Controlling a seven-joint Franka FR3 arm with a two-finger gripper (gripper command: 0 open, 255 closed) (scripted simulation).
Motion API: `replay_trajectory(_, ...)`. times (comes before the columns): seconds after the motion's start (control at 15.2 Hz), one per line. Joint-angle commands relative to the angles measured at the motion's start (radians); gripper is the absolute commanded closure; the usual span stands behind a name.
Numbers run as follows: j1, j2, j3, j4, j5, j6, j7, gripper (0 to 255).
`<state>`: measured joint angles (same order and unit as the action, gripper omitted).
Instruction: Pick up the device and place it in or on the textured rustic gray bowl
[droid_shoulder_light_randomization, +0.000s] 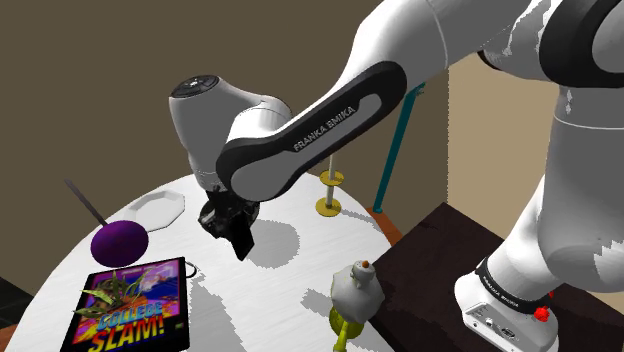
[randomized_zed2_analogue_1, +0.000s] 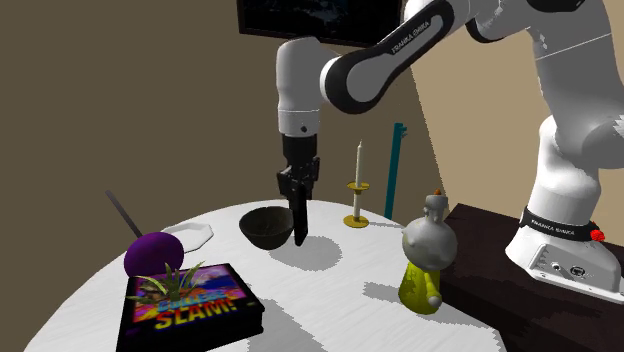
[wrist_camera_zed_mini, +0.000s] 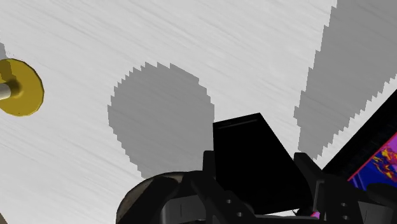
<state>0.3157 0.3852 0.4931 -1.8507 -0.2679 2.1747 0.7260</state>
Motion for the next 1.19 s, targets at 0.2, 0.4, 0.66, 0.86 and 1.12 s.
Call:
replay_trajectory(0.2, -0.008, -0.032, 0.01, 0.026, 0.023, -0.054, -0.018, 255)
replay_trajectory(0.4, -0.011, -0.05, 0.015, 0.044, 0.036, -0.087, -0.027, 255)
replay_trajectory(0.66, -0.021, -0.016, 0.003, 0.124, 0.028, -0.134, -0.06, 255)
replay_trajectory(0.86, -0.028, 0.052, -0.019, 0.248, 0.01, -0.19, -0.104, 255)
replay_trajectory(1.12, -0.027, 0.16, -0.046, 0.445, -0.014, -0.279, -0.164, 255)
